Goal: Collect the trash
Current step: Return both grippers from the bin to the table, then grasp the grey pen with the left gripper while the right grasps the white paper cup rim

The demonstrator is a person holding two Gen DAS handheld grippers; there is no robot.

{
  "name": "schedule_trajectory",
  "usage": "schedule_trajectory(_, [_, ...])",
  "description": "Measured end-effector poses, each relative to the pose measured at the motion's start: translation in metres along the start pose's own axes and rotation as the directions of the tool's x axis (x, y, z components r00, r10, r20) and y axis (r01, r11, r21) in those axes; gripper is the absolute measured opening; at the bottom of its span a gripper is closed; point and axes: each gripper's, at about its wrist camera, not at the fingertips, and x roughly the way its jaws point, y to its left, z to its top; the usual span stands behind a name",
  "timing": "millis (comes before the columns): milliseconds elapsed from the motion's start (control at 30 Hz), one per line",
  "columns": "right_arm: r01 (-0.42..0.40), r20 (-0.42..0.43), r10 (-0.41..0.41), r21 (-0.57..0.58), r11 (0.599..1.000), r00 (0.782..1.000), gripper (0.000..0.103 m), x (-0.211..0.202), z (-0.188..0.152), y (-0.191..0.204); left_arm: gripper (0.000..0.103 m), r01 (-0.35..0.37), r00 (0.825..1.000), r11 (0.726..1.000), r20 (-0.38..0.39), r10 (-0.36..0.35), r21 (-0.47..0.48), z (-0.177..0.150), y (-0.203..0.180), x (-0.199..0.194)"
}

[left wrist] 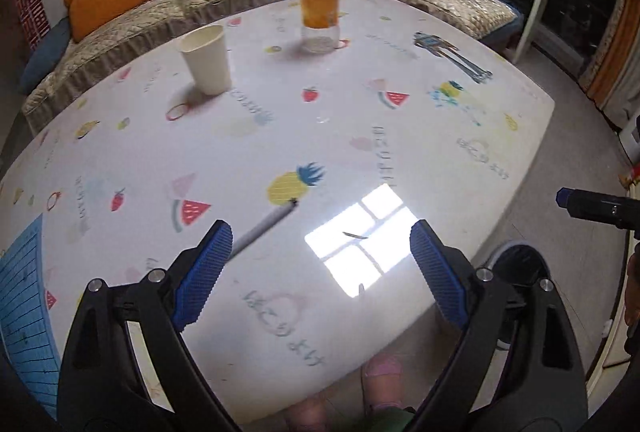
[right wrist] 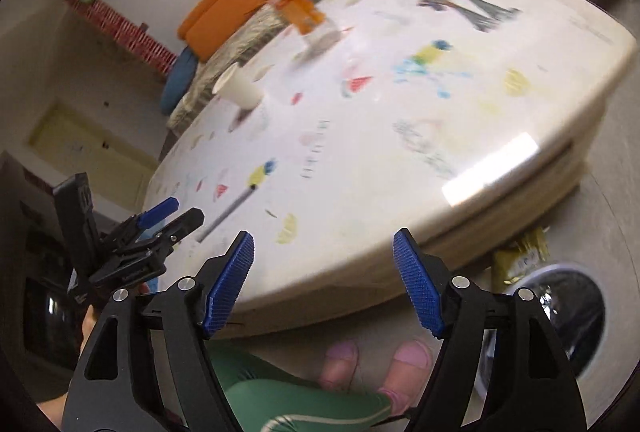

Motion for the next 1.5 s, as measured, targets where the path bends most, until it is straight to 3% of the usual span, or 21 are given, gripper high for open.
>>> schedule_trajectory(300, [-0.039, -0.074, 0.031, -0.109, 0.993, 0.997, 0.075, 0.078, 0.057, 0.087, 0.091, -0.047, 0.999, 0.994, -0.030, 0.044, -0.099, -0.009, 0.080, 0.017])
schedule_trajectory(533, [-0.072, -0.095, 0.059, -0.138, 0.988, 0.994, 0.075, 0.130, 0.102, 0.136, 0.091, -0.037, 0.995, 0.998, -0.091, 0.032, -0.056, -0.024, 0.095, 0.047])
schedule_trajectory(700, [-0.070, -0.110, 0.054, -0.152, 0.986, 0.993, 0.075, 0.161, 0.125, 0.150, 0.090, -0.047, 0.992, 0.999, -0.115, 0.047, 0.003, -0.032, 0.093, 0.063])
schedule_trajectory(767, [-0.073, -0.109, 0.056, -0.151, 0.986, 0.992, 0.075, 0.170, 0.131, 0.152, 0.085, -0.052, 0.991, 0.998, -0.120, 0.055, 0.028, -0.033, 0.091, 0.069])
schedule_trajectory(800, [-0.079, -0.110, 0.063, -0.150, 0.985, 0.992, 0.075, 0.174, 0.133, 0.153, 0.076, -0.053, 0.990, 0.998, -0.128, 0.056, 0.031, -0.034, 0.092, 0.072])
schedule_trajectory(900, [-0.077, -0.114, 0.060, -0.146, 0.986, 0.992, 0.075, 0.183, 0.139, 0.152, 0.070, -0.023, 0.992, 0.999, -0.125, 0.019, -0.032, -0.029, 0.104, 0.078])
schedule_trajectory(1067, [-0.046, -0.121, 0.026, -0.165, 0.985, 0.992, 0.075, 0.204, 0.154, 0.154, 0.069, -0.062, 0.994, 0.995, -0.098, 0.054, -0.077, -0.015, 0.128, 0.088])
schedule_trajectory(1133, [-0.031, -0.119, 0.010, -0.173, 0.984, 0.993, 0.075, 0.215, 0.165, 0.158, 0.059, -0.080, 0.993, 0.991, -0.090, 0.071, -0.105, -0.007, 0.143, 0.093])
schedule_trajectory(1200, [-0.023, -0.111, 0.004, -0.174, 0.984, 0.994, 0.075, 0.225, 0.176, 0.162, 0.057, -0.091, 0.993, 0.987, -0.089, 0.079, -0.135, 0.001, 0.159, 0.098])
schedule_trajectory(1500, [0.019, -0.099, -0.034, -0.149, 0.989, 0.995, 0.073, 0.283, 0.217, 0.174, 0.058, -0.138, 0.990, 0.973, -0.064, 0.128, -0.186, 0.034, 0.206, 0.122])
